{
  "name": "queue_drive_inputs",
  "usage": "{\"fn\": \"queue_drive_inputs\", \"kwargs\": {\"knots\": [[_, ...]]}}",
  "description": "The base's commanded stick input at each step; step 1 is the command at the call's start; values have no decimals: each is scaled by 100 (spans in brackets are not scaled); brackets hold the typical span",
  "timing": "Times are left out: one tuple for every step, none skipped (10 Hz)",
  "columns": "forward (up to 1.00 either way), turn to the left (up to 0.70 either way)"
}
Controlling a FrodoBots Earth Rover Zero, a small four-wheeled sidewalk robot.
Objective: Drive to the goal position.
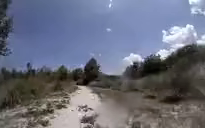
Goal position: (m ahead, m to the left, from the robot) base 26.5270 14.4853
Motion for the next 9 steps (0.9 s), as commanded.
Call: {"fn": "queue_drive_inputs", "kwargs": {"knots": [[85, 33], [85, 33], [85, 31], [85, 16], [85, -1], [85, -1], [85, -1], [85, -1], [85, -1]]}}
